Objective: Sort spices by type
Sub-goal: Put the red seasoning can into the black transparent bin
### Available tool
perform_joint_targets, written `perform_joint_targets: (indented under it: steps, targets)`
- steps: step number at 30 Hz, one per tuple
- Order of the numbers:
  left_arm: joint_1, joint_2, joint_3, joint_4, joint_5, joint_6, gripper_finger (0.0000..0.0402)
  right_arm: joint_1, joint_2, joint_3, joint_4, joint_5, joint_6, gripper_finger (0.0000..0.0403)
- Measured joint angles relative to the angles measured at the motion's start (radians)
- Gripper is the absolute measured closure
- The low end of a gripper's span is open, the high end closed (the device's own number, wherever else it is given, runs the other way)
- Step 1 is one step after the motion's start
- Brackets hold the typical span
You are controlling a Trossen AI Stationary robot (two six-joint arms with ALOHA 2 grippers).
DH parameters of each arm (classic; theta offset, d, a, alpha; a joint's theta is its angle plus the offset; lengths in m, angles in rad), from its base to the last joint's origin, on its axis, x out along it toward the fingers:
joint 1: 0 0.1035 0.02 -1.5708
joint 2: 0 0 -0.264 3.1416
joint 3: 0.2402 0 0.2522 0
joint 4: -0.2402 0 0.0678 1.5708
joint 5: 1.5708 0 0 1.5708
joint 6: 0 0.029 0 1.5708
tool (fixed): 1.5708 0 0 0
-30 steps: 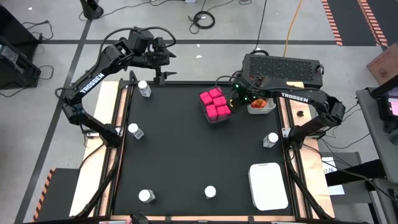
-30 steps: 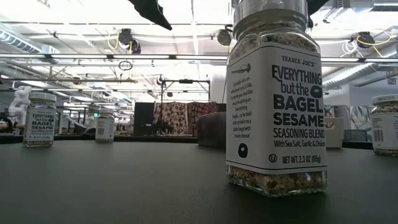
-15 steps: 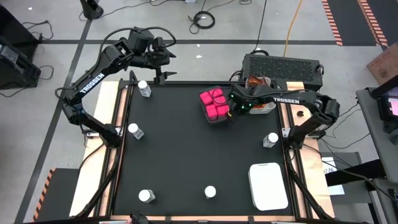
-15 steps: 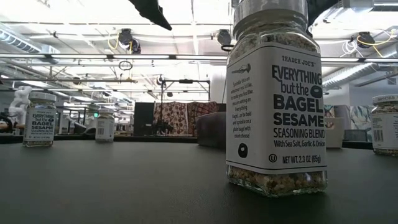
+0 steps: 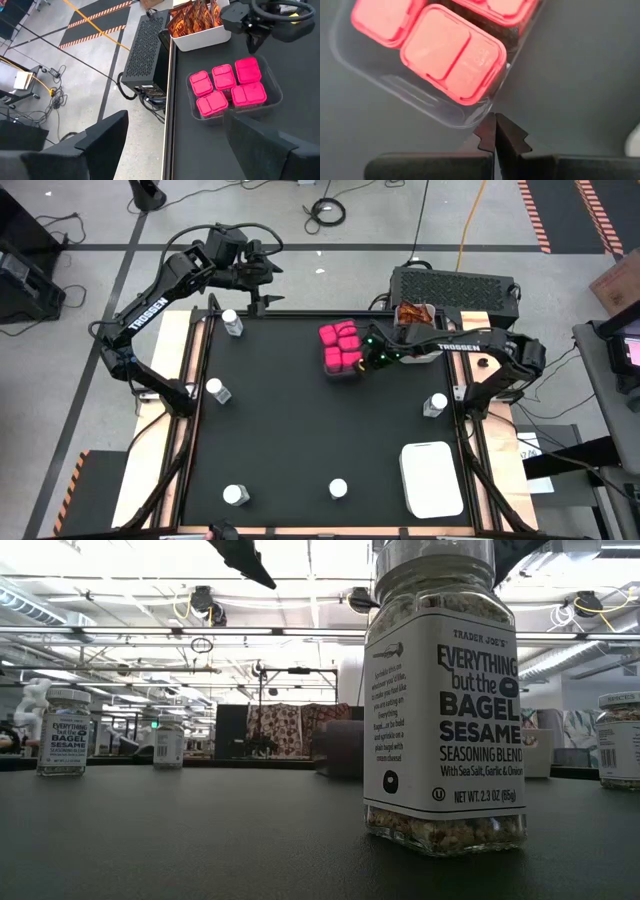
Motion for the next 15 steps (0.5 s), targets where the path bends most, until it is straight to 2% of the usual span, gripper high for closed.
perform_joint_targets:
  steps: [6,15]
  targets:
    - [0.000,0.000,0.000,-0.002,0.000,-0.005,0.0073,0.010,0.000,0.000,0.048,-0.011,0.027,0.0403]
    - [0.000,0.000,0.000,-0.034,0.000,-0.005,0.0073,0.009,0.000,0.010,0.084,-0.092,0.033,0.0403]
